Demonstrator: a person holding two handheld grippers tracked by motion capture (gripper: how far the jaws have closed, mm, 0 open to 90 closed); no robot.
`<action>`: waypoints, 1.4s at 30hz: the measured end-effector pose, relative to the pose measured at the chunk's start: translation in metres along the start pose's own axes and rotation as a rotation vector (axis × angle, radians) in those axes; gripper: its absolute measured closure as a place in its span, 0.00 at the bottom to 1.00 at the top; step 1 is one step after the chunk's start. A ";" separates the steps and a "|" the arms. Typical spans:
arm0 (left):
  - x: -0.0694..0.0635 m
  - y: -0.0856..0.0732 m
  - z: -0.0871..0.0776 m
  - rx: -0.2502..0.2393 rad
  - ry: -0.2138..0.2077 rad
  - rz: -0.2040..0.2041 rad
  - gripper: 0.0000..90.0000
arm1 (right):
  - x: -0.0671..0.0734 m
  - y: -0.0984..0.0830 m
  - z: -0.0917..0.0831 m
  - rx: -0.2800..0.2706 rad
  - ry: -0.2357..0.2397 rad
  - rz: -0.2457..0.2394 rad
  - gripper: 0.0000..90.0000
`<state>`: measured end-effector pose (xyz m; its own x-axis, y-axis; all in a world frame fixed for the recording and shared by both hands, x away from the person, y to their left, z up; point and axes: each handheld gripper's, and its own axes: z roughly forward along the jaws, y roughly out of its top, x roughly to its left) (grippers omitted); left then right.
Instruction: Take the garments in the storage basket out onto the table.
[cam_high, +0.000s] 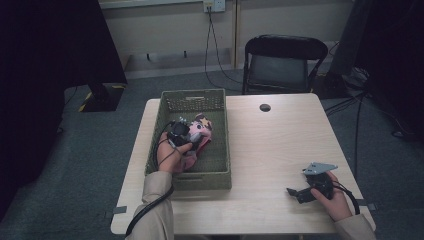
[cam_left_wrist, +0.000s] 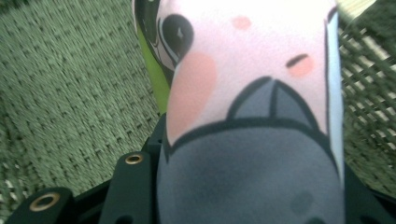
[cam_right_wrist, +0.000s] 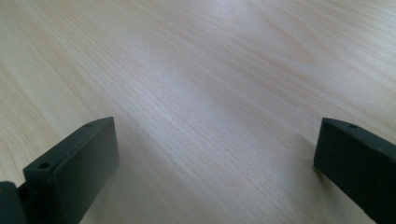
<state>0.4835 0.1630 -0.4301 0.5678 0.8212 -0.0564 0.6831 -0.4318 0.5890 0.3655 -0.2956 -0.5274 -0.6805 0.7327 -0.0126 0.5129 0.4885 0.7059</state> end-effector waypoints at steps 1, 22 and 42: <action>0.000 0.001 -0.002 -0.009 -0.005 0.000 0.61 | 0.000 0.000 0.000 0.000 0.000 0.000 0.00; -0.019 0.033 -0.060 -0.220 -0.116 0.004 0.60 | 0.000 0.000 0.000 0.000 0.000 0.003 0.00; -0.047 0.051 -0.088 -0.327 -0.223 0.025 0.60 | 0.000 0.000 0.000 0.000 -0.001 0.003 0.00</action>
<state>0.4512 0.1357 -0.3264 0.6927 0.6954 -0.1913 0.5059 -0.2795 0.8160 0.3653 -0.2955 -0.5274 -0.6782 0.7347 -0.0116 0.5148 0.4864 0.7059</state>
